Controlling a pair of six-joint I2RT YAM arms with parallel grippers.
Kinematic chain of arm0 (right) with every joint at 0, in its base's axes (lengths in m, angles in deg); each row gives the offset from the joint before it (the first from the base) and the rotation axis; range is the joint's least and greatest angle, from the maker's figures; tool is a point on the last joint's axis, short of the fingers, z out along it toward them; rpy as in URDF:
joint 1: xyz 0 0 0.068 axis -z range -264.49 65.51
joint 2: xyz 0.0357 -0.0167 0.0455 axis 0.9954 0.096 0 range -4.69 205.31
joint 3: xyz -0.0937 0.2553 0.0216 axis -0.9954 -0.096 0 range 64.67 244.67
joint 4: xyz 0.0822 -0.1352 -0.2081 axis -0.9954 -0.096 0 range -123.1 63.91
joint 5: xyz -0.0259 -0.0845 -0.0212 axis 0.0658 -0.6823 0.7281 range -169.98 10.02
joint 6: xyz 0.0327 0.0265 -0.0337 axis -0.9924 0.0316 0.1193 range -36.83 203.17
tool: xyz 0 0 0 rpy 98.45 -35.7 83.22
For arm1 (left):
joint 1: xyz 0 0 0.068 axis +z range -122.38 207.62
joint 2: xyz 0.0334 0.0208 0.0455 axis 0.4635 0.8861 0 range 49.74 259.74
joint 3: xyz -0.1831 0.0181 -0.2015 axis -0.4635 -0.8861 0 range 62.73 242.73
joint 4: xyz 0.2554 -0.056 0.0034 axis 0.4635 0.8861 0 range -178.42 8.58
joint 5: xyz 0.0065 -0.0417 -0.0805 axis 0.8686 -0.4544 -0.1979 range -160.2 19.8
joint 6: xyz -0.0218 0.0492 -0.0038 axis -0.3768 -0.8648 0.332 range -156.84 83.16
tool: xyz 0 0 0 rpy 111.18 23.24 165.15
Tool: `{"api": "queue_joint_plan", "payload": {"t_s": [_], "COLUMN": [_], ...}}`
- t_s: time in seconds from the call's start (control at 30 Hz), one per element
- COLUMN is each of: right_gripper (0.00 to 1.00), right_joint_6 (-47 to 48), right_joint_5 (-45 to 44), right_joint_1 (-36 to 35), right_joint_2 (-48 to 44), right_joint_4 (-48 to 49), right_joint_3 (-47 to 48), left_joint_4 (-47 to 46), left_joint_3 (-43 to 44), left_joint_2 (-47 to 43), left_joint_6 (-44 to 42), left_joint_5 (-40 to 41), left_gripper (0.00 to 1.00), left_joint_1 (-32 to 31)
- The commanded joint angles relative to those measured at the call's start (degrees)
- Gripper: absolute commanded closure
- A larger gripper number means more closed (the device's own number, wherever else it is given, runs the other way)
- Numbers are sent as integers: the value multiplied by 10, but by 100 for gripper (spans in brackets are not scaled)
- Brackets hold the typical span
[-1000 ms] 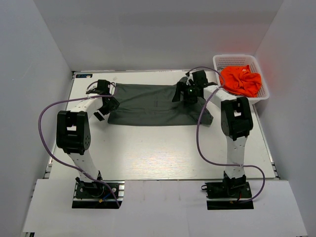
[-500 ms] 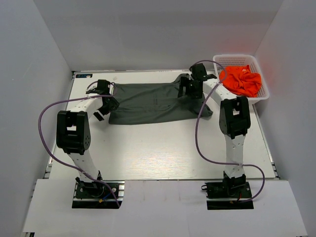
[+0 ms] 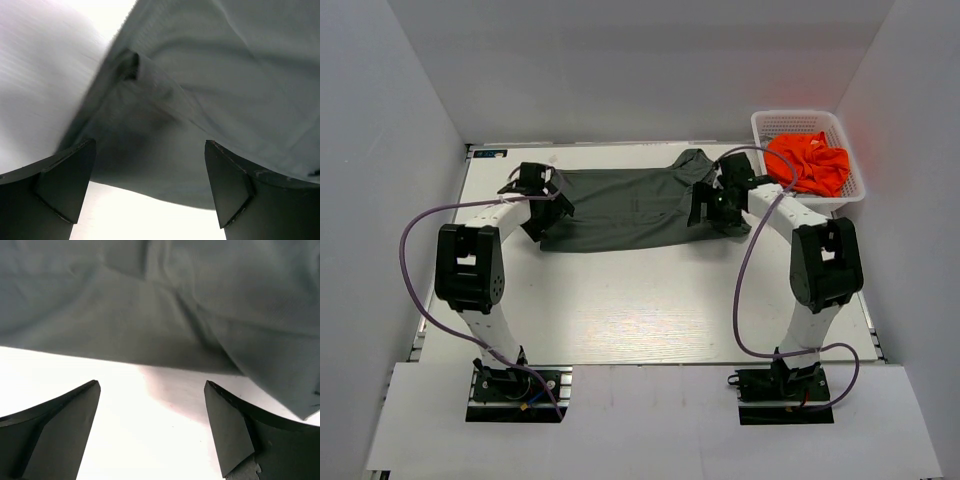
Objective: Fold and stack the t-shirts
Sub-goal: Fold the flattened tshirt in 1/3 of the way
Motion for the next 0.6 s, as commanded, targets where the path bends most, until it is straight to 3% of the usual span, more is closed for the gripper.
{"api": "queue_joint_plan", "payload": {"t_s": [0.0,0.2,0.33,0.57], "right_gripper": [10,10,10,10], "right_joint_6": [14,8,-5,-11], "right_joint_5": [11,-50,-136,-222], "right_joint_1": [0,6,12,49], "right_joint_2": [-9,31,64,111], "right_joint_4": [23,70,94,93], "right_joint_3": [-21,-5,17,53], "left_joint_4": [-39,-24,-3,8], "left_joint_3": [-6,-18,-18,-35], "left_joint_2": [-4,31,38,48], "left_joint_6": [-7,-12,-12,-12], "left_joint_5": [-51,-27,12,42], "left_gripper": [1,1,1,1], "left_joint_1": [-10,-16,-16,-5]}}
